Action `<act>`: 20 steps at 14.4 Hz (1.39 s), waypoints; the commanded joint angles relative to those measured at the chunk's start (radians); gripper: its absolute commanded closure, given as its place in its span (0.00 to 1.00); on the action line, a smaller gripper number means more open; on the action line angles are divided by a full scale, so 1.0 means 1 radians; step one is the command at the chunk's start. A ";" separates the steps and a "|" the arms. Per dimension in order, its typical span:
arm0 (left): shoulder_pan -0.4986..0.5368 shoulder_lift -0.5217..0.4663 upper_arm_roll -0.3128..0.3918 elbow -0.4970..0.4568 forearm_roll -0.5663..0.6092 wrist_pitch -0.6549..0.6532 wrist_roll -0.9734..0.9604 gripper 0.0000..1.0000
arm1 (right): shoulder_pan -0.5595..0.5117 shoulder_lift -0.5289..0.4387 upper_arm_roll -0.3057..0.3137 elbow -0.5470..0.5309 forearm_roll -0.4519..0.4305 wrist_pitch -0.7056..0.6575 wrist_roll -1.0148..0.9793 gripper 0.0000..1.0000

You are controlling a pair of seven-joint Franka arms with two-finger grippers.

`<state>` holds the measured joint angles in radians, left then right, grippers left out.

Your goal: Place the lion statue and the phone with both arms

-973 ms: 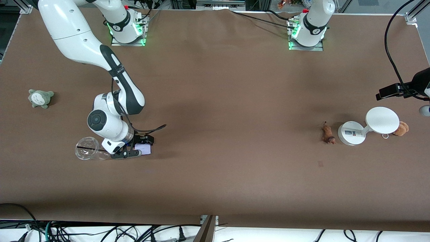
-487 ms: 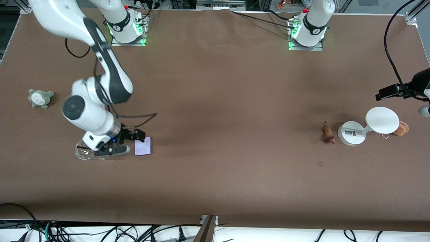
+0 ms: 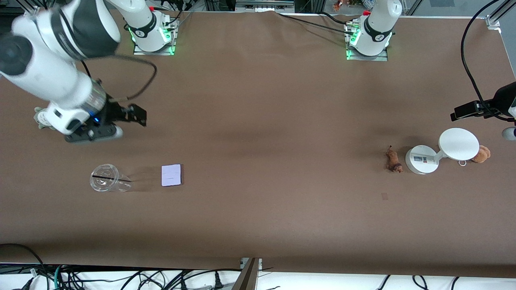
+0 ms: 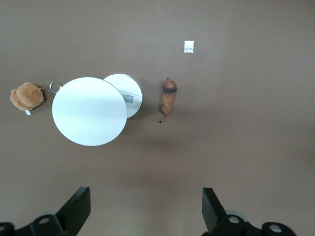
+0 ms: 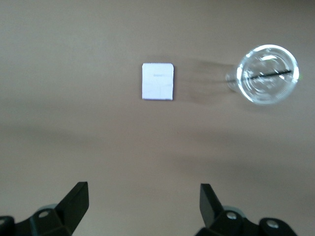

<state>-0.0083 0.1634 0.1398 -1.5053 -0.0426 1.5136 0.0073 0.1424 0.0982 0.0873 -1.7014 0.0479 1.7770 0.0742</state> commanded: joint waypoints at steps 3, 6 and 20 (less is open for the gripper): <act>-0.002 0.013 -0.005 0.028 -0.007 -0.004 0.002 0.00 | -0.017 -0.100 0.005 -0.032 -0.013 -0.074 -0.004 0.00; -0.005 0.013 -0.006 0.028 -0.007 -0.004 -0.003 0.00 | -0.017 -0.104 0.005 -0.032 -0.010 -0.083 0.001 0.00; -0.005 0.013 -0.006 0.028 -0.005 -0.004 0.005 0.00 | -0.021 -0.114 0.005 -0.032 -0.010 -0.093 0.001 0.00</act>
<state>-0.0117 0.1635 0.1307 -1.5048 -0.0426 1.5136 0.0072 0.1311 0.0082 0.0866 -1.7189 0.0459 1.6965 0.0740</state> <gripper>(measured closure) 0.000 0.000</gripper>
